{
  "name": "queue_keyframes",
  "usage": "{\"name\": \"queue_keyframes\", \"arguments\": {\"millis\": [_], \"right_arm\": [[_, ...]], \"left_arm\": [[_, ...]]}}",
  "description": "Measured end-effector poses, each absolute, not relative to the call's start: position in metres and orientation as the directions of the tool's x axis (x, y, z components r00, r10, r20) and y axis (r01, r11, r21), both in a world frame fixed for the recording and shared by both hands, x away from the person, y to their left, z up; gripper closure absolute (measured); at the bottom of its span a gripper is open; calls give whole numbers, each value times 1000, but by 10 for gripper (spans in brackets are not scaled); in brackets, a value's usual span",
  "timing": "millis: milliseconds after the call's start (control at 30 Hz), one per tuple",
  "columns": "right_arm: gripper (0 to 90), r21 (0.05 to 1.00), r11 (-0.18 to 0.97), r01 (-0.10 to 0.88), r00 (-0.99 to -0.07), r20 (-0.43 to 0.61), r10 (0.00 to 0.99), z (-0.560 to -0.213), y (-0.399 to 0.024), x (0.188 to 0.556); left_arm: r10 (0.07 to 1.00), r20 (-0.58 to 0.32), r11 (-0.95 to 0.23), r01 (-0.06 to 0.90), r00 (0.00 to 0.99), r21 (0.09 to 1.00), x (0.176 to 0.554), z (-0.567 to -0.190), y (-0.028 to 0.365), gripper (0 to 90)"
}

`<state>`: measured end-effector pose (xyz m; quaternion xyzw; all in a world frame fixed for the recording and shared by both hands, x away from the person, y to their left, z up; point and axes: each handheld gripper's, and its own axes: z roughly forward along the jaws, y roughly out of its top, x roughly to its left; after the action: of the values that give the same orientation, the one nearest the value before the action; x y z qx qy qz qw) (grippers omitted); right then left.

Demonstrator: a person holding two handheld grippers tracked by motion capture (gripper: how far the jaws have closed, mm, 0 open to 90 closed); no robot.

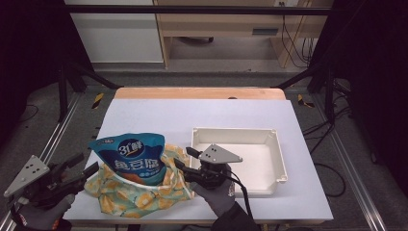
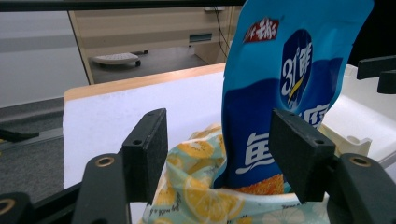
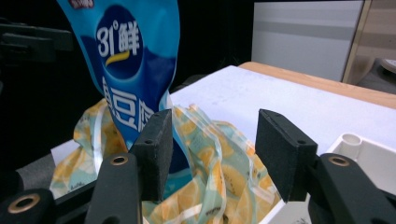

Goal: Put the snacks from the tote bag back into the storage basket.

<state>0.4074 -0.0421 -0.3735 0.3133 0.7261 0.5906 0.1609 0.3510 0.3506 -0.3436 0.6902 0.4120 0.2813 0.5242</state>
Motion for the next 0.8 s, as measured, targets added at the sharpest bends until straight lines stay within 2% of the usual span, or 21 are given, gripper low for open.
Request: {"name": "queue_keyframes", "arguments": {"millis": [500,800], "right_arm": [[479,969,96,228,-779,122,615,-351,-35,414],[535,968,106,229,-790,121,602,-342,-22,422]], "left_arm": [[869,-42,-100,259,492,961,359,-334,343,375],[870,-38,-102,254,491,962,367,-331,336,429]]}}
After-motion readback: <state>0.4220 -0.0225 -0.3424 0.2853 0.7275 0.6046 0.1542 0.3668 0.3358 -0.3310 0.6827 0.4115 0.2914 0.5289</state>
